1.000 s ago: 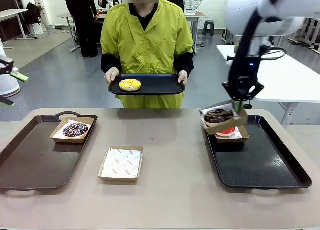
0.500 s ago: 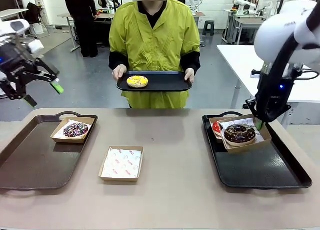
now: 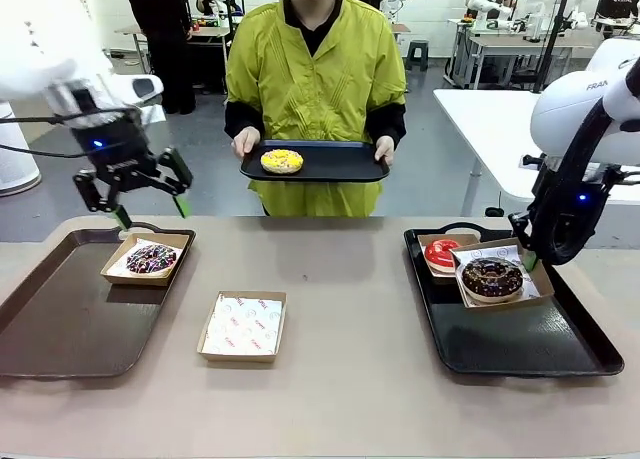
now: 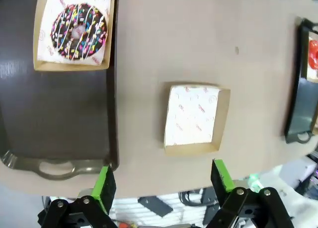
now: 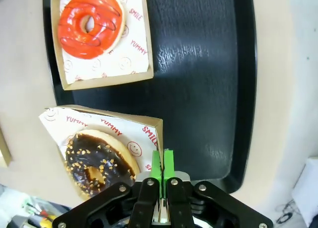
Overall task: Individually package the donuts and arrange them on the tray.
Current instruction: Place the picked Paper togo box on the Handle tray while simultaneously picking up another Paper togo box from the table with the other hand.
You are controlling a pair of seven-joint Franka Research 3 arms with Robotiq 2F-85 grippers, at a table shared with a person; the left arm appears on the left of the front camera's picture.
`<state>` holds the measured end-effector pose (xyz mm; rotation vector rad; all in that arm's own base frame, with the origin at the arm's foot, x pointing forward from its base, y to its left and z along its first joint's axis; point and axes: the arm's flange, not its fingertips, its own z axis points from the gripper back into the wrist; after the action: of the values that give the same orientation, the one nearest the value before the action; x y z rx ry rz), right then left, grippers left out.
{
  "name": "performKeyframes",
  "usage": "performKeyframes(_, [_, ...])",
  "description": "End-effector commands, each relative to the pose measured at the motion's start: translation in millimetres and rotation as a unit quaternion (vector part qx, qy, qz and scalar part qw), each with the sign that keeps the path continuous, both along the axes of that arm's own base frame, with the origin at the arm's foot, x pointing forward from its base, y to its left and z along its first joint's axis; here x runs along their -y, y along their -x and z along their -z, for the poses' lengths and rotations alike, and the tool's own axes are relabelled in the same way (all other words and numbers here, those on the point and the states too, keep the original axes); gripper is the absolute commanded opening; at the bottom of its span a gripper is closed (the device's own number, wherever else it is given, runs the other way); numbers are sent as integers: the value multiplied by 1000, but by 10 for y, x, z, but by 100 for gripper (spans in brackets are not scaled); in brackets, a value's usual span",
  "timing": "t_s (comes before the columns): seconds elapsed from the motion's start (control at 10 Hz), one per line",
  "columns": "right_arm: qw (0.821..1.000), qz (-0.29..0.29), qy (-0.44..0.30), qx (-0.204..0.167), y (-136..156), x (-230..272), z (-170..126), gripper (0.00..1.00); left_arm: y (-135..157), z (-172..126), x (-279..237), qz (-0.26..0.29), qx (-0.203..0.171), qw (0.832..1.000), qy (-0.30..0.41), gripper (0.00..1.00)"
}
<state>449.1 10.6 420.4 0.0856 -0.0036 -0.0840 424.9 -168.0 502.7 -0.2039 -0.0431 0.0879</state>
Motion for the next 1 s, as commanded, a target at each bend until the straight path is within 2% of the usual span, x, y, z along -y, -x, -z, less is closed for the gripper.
performKeyframes(0.0, [1000, 0, -28, 13, 8, 76, 85, 2, -23, 271, 287, -24, 25, 999, -41, 100])
performKeyframes(0.1, [1000, 0, 0, 0, 0, 0, 0, 2, -13, 446, 473, -22, 27, 998, -46, 100])
performKeyframes(0.4, [1000, 0, 0, 0, 0, 0, 0, 2, -3, 937, 788, -16, 16, 997, -70, 100])
performKeyframes(0.7, [1000, 0, 0, 0, 0, 0, 0, 2, 66, 1348, 905, -4, -15, 997, -76, 100])
performKeyframes(0.8, [1000, 0, 0, 0, 0, 0, 0, 2, 35, 1373, 817, -2, -9, 997, -71, 100])
performKeyframes(0.9, [1000, 0, 0, 0, 0, 0, 0, 2, 68, 1294, 872, 7, -23, 998, -63, 100])
